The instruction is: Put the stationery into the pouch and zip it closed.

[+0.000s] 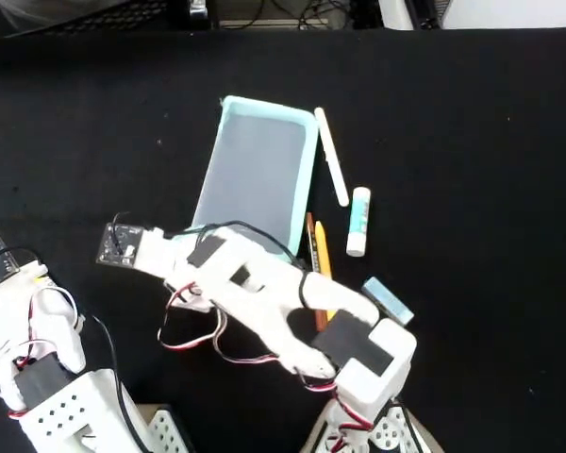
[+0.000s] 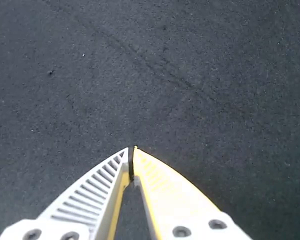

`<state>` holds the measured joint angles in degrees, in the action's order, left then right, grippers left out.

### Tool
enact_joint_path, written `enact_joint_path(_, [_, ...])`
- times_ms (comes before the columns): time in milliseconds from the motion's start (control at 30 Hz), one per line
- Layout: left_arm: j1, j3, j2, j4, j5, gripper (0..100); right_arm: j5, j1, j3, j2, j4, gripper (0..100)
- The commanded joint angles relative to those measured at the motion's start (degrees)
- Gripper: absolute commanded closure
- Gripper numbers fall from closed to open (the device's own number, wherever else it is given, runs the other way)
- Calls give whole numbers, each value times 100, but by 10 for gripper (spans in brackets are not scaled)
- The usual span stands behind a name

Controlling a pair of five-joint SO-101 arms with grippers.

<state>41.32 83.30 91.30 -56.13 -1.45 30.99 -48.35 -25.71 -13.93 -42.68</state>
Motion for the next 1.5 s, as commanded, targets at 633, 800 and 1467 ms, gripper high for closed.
enact_joint_path(633, [-145,-136,44,149,62,970,-308,316,-1736,4910,-1398,987])
enact_joint_path(800, [-145,-127,44,149,62,970,-888,624,-1947,5859,-1029,987])
enact_joint_path(1467, [-145,-31,44,264,62,970,-167,580,-2545,5613,-2681,832])
